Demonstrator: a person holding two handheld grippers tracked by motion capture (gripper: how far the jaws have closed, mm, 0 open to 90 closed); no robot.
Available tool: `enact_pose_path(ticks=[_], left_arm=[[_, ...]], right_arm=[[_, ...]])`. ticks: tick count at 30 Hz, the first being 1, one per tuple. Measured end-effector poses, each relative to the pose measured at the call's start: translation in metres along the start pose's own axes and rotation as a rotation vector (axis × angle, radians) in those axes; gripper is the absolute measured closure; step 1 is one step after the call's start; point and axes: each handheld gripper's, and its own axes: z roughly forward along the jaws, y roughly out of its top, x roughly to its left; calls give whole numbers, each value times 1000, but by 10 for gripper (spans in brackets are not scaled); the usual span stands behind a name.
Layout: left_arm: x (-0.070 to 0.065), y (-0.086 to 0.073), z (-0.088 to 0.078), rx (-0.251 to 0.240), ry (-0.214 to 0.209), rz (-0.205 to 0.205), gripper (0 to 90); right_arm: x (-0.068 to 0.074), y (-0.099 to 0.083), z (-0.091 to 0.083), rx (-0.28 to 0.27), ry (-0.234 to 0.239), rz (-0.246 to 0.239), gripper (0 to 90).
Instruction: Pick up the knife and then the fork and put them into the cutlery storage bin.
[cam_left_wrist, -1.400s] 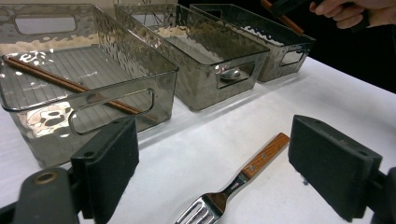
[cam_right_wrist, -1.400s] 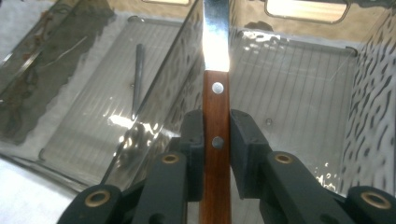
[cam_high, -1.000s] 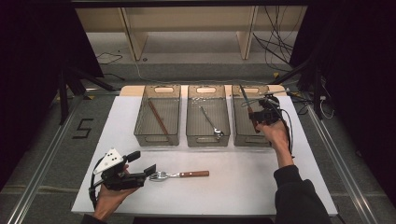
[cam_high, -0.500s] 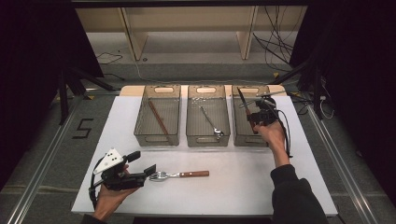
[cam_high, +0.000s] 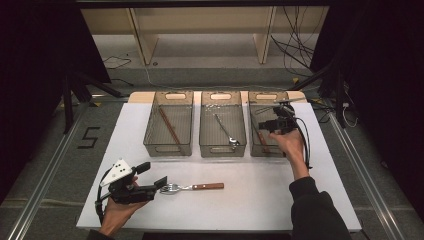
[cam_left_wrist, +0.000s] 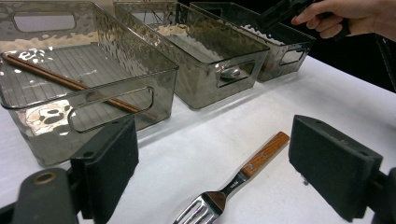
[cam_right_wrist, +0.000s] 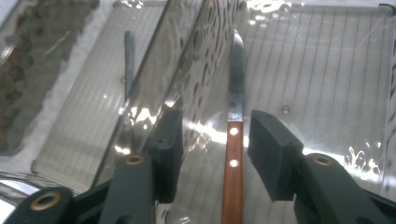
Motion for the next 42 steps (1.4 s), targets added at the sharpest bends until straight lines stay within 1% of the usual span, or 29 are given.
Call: enact_pose_path(ticks=[2, 4, 6, 8, 10, 14, 16, 22, 30, 32, 34, 36, 39, 42], left_arm=[[0, 0, 0, 0, 1, 1, 157], [0, 0, 0, -1, 1, 0, 157], [0, 0, 0, -1, 2, 0, 157], [0, 0, 0, 0, 2, 1, 157], [0, 0, 0, -1, 2, 0, 157], [0, 0, 0, -2, 3, 0, 157], [0, 0, 0, -3, 3, 0, 157], [0, 0, 0, -4, 4, 0, 157], [0, 0, 0, -2, 4, 1, 157], [0, 0, 0, -2, 5, 1, 157], [0, 0, 0, -3, 5, 1, 157], [0, 0, 0, -2, 5, 1, 157], [0, 0, 0, -2, 5, 1, 157], [0, 0, 0, -3, 5, 1, 157]], right_arm=[[2, 0, -3, -6, 14, -7, 530], [5, -1, -7, -13, 20, -28, 513], [9, -2, -11, -28, 34, -55, 487], [14, -3, -15, -45, 38, -83, 467], [19, -4, -20, -62, 53, -95, 445], [31, -6, -28, -89, 83, -144, 405], [37, -9, -32, -97, 104, -168, 389], [51, -15, -40, -114, 133, -219, 338], [66, -28, -45, -130, 178, -269, 245], [70, -31, -47, -133, 188, -273, 217], [73, -34, -50, -147, 216, -277, 198], [77, -36, -53, -159, 232, -283, 177], [83, -40, -55, -172, 256, -300, 172], [88, -46, -53, -175, 275, -314, 170]])
